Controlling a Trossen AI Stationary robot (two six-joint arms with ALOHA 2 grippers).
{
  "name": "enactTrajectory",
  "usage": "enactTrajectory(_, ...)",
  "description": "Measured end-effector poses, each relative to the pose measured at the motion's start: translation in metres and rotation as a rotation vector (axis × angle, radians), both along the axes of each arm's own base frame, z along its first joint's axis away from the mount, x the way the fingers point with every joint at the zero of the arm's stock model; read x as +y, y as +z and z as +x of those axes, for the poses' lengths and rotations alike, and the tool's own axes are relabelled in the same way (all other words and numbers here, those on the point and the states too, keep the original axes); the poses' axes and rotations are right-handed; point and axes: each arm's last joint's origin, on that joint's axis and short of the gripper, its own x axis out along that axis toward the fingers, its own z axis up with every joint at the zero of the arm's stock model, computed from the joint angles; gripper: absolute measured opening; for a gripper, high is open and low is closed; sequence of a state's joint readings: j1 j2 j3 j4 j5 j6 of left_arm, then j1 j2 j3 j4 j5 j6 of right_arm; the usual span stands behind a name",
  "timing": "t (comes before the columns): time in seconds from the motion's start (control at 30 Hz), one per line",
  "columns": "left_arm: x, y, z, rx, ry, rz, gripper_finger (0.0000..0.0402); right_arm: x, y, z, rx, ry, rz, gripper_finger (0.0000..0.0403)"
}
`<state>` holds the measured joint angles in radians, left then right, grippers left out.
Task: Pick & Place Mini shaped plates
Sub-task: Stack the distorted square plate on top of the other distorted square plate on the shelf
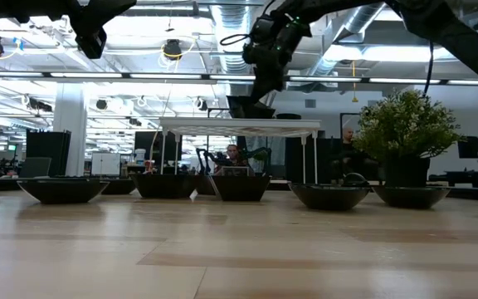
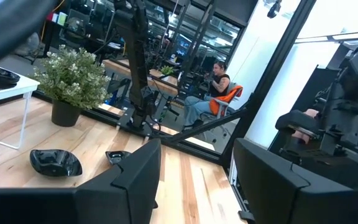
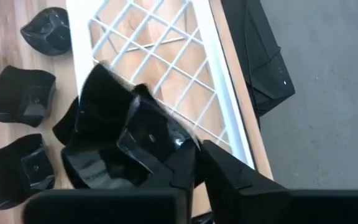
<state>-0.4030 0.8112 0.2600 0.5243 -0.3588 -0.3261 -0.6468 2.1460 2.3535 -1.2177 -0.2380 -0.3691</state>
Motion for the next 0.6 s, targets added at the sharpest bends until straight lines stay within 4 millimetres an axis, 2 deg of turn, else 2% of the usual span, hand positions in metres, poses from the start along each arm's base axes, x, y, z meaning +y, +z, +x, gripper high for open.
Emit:
enactTrajectory(0.37, 0.000, 0.000, 0.000, 0.000, 0.000, 0.000, 0.0205, -0.001, 0.002, 0.001, -0.017, 0.004, -0.016, 0.0083)
enactTrajectory(0.6, 0.000, 0.000, 0.000, 0.000, 0.000, 0.000, 0.0205, 0.004, 0.015, -0.005, -0.035, -0.004, -0.047, 0.0101)
